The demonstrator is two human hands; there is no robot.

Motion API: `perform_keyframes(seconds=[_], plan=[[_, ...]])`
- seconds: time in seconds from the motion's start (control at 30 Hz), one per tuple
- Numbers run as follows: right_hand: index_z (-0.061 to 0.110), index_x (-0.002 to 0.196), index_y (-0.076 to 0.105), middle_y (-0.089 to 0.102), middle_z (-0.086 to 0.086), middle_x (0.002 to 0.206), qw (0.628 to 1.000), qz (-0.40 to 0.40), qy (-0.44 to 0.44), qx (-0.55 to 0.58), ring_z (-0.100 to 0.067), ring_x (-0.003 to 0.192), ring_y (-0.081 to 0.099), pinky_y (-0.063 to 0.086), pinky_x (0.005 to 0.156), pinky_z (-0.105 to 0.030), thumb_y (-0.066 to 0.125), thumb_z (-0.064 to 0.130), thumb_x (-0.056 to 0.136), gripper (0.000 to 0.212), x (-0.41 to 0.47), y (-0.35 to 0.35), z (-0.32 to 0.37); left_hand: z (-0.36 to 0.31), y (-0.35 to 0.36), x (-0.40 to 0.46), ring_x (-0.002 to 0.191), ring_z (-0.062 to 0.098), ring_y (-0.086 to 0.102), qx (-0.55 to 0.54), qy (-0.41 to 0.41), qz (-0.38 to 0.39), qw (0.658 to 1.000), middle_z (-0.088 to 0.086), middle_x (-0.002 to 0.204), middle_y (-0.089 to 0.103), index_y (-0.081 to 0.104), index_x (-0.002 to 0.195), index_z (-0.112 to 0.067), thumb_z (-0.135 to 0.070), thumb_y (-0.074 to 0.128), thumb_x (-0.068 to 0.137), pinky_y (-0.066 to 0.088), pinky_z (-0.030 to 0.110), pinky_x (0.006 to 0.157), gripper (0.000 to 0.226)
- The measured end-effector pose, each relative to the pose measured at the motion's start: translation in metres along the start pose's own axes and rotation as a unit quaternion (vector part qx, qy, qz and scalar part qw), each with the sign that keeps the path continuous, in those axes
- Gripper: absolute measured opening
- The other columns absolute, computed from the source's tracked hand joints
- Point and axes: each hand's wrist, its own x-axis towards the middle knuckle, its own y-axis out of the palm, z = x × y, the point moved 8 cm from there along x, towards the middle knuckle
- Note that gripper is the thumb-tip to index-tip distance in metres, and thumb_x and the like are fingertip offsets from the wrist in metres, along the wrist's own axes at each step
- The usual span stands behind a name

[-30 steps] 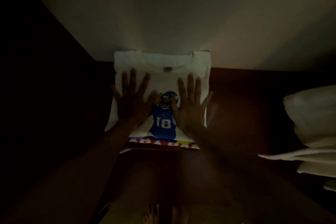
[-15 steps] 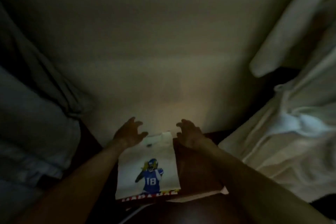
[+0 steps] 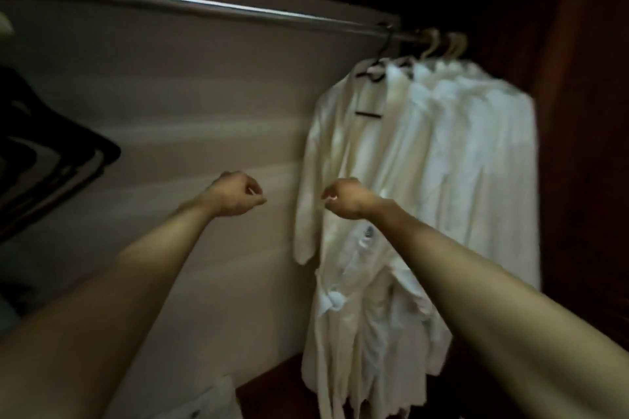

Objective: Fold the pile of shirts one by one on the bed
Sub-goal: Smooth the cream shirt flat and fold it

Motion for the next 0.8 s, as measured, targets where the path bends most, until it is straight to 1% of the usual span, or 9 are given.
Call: perform_keyframes(seconds=[0.07, 0.17, 0.33, 0.43, 0.53, 0.63, 0.7, 0.73, 0.8], plan=[[0.008, 0.129, 0.063, 0.059, -0.014, 0.136, 0.999, -0.023, 0.032, 0.011, -0.029, 0.128, 0.051, 0.039, 0.103, -0.029, 0.051, 0.017, 0.096, 0.036, -0.044, -0.035, -0.03, -0.054, -0.011, -0.011, 0.103, 0.025, 0.065, -0.007, 0.035, -0.022, 0.999, 0.007, 0.105, 0.073, 0.075, 0.109, -0.016, -0.033, 0.066, 0.093, 0.046, 0.026, 0.085, 0.025], [0.014, 0.132, 0.061, 0.054, -0.009, 0.14, 0.995, -0.037, 0.093, 0.01, -0.026, 0.13, 0.048, 0.038, 0.108, -0.031, 0.052, 0.022, 0.097, 0.037, -0.117, -0.073, -0.079, -0.131, -0.011, -0.026, 0.094, 0.023, 0.068, -0.034, 0.082, -0.055, 0.994, 0.003, 0.091, 0.074, 0.078, 0.098, -0.021, -0.033, 0.067, 0.09, 0.052, 0.031, 0.082, 0.018], [0.016, 0.127, 0.064, 0.057, -0.01, 0.136, 0.975, -0.059, 0.214, 0.011, -0.028, 0.126, 0.052, 0.043, 0.106, -0.037, 0.052, 0.019, 0.092, 0.038, -0.256, -0.12, -0.163, -0.277, 0.026, -0.049, 0.088, 0.019, 0.068, -0.072, 0.2, -0.001, 0.977, -0.002, 0.085, 0.073, 0.078, 0.088, -0.024, -0.032, 0.068, 0.089, 0.055, 0.035, 0.085, 0.013], [0.017, 0.125, 0.066, 0.06, -0.01, 0.134, 0.955, -0.082, 0.285, -0.002, -0.026, 0.125, 0.054, 0.046, 0.106, -0.041, 0.054, 0.021, 0.09, 0.037, -0.353, -0.151, -0.203, -0.369, 0.051, -0.066, 0.083, 0.021, 0.069, -0.078, 0.275, 0.024, 0.958, -0.004, 0.077, 0.07, 0.075, 0.08, -0.026, -0.033, 0.069, 0.088, 0.056, 0.035, 0.078, 0.012], [0.017, 0.124, 0.065, 0.059, -0.009, 0.135, 0.924, -0.104, 0.367, -0.02, -0.027, 0.126, 0.054, 0.046, 0.105, -0.045, 0.058, 0.019, 0.091, 0.034, -0.46, -0.182, -0.229, -0.469, 0.071, -0.098, 0.079, 0.021, 0.068, -0.052, 0.372, 0.051, 0.925, -0.001, 0.075, 0.07, 0.074, 0.078, -0.022, -0.028, 0.069, 0.089, 0.052, 0.03, 0.072, 0.013], [0.019, 0.122, 0.066, 0.062, -0.008, 0.13, 0.882, -0.131, 0.449, -0.048, -0.027, 0.121, 0.057, 0.048, 0.102, -0.042, 0.058, 0.024, 0.088, 0.035, -0.564, -0.213, -0.239, -0.557, 0.081, -0.138, 0.083, 0.012, 0.066, -0.064, 0.441, 0.072, 0.892, -0.01, 0.082, 0.07, 0.065, 0.072, -0.039, -0.028, 0.067, 0.09, 0.054, 0.032, 0.078, 0.022], [0.015, 0.116, 0.071, 0.068, -0.007, 0.122, 0.852, -0.141, 0.499, -0.068, -0.025, 0.116, 0.061, 0.048, 0.099, -0.033, 0.055, 0.027, 0.085, 0.037, -0.631, -0.228, -0.237, -0.614, 0.082, -0.179, 0.088, 0.008, 0.064, -0.088, 0.493, 0.095, 0.86, -0.013, 0.089, 0.068, 0.065, 0.079, -0.042, -0.03, 0.065, 0.093, 0.055, 0.034, 0.084, 0.018], [0.014, 0.112, 0.073, 0.07, -0.007, 0.119, 0.836, -0.142, 0.524, -0.077, -0.025, 0.113, 0.062, 0.048, 0.096, -0.03, 0.056, 0.026, 0.086, 0.033, -0.665, -0.232, -0.232, -0.643, 0.083, -0.204, 0.091, 0.008, 0.063, -0.099, 0.523, 0.11, 0.839, -0.012, 0.094, 0.068, 0.068, 0.086, -0.039, -0.03, 0.064, 0.094, 0.055, 0.035, 0.088, 0.013], [0.011, 0.107, 0.074, 0.071, -0.009, 0.115, 0.801, -0.153, 0.571, -0.091, -0.026, 0.111, 0.063, 0.048, 0.094, -0.031, 0.059, 0.022, 0.09, 0.024, -0.734, -0.239, -0.213, -0.696, 0.082, -0.263, 0.095, 0.011, 0.063, -0.113, 0.58, 0.129, 0.797, -0.008, 0.099, 0.068, 0.072, 0.094, -0.031, -0.031, 0.063, 0.095, 0.053, 0.038, 0.091, 0.009]])
